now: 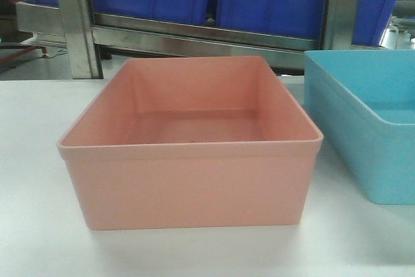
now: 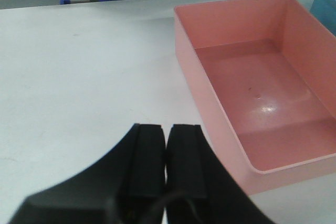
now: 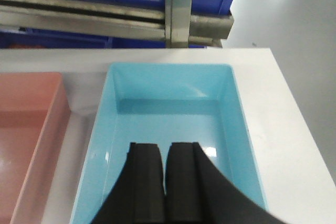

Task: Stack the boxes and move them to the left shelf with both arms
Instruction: 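Carry the pink bin to the table center and set it down, then grip the light-blue bin wall with the right gripper, then lift the light-blue bin and lower it into the pink bin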

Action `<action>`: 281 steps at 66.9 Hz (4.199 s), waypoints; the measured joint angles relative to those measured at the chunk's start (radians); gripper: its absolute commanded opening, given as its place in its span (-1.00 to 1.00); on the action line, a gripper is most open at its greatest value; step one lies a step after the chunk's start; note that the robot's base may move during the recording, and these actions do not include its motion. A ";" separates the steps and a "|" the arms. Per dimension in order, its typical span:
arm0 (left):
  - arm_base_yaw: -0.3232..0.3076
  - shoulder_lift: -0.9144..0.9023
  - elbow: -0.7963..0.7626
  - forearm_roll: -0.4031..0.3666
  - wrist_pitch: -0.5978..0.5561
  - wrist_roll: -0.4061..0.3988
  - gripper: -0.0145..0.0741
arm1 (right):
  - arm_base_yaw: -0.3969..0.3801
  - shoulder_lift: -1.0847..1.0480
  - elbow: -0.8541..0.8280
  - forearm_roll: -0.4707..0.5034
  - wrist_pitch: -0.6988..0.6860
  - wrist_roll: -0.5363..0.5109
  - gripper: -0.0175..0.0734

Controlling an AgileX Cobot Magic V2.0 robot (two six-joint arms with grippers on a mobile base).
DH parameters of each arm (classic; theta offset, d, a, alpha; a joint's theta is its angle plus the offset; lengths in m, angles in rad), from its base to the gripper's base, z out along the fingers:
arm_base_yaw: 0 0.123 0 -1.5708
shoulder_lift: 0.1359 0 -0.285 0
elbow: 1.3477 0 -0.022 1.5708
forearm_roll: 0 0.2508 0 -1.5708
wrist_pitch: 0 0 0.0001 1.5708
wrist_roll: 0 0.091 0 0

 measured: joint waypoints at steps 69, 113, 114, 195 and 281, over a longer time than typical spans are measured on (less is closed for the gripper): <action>0.000 -0.002 0.000 0.081 0.010 0.000 -0.70 | -0.367 0.905 -0.485 0.208 0.292 -0.587 0.62; 0.000 -0.002 0.000 0.084 0.010 0.000 -0.70 | -0.369 1.162 -0.486 0.224 0.092 -0.665 -0.49; 0.000 -0.002 0.000 0.084 0.010 0.000 -0.70 | -0.369 1.162 -0.488 0.226 0.092 -0.662 -0.49; 0.000 -0.002 0.000 0.084 0.012 0.000 -0.70 | -0.045 0.572 -0.491 0.394 0.379 0.060 -0.49; 0.000 -0.002 0.000 0.084 -0.013 0.000 -0.70 | 0.358 0.894 -0.487 0.149 0.098 0.409 -0.49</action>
